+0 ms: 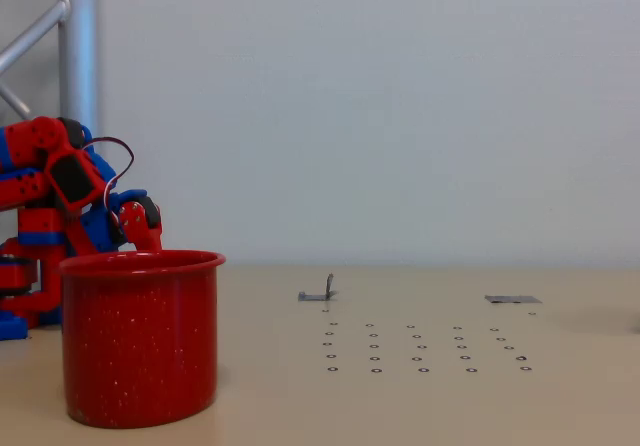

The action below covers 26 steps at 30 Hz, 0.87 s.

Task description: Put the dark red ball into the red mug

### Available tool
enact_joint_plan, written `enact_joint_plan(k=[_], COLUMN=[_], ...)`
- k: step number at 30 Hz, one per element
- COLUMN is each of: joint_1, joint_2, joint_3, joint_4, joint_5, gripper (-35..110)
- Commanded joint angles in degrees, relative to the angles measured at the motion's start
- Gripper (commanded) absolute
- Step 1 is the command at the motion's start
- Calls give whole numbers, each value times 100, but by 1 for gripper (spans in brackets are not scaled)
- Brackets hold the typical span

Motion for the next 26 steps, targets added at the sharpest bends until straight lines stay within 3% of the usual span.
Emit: enact_joint_plan(k=[1,26], joint_1=[-123,-422], joint_2=[404,404], joint_3=[97,105], joint_4=[-114,-114], joint_5=[0,-308], gripper=[3,2])
